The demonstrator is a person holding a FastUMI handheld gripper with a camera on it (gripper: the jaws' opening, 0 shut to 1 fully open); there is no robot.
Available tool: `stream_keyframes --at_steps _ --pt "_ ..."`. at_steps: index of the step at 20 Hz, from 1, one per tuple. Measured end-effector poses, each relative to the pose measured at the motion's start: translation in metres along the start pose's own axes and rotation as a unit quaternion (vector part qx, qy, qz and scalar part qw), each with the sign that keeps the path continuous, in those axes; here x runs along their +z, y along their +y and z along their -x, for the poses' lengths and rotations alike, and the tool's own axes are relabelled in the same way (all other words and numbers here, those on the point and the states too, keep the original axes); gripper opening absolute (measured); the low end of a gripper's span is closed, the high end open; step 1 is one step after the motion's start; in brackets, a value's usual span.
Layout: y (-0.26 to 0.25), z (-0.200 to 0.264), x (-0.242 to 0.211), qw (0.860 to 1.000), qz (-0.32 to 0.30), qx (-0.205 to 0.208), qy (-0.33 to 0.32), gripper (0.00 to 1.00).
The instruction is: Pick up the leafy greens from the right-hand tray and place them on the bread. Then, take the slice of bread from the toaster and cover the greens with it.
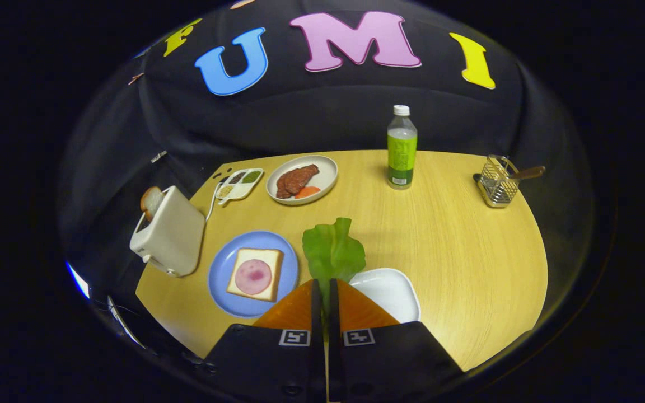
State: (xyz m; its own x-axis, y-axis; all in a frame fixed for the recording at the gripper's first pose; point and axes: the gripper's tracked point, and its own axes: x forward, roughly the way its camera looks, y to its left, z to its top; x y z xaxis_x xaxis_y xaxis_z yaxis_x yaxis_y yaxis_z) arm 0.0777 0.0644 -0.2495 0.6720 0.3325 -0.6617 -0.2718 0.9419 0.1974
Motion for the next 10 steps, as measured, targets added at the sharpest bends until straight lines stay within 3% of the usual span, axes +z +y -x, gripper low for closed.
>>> stream_keyframes --at_steps 5,10 --pt "0.067 -0.024 0.016 0.999 0.034 0.040 0.006 0.07" --pt "0.113 -0.059 0.002 0.995 0.068 0.060 0.036 0.07"
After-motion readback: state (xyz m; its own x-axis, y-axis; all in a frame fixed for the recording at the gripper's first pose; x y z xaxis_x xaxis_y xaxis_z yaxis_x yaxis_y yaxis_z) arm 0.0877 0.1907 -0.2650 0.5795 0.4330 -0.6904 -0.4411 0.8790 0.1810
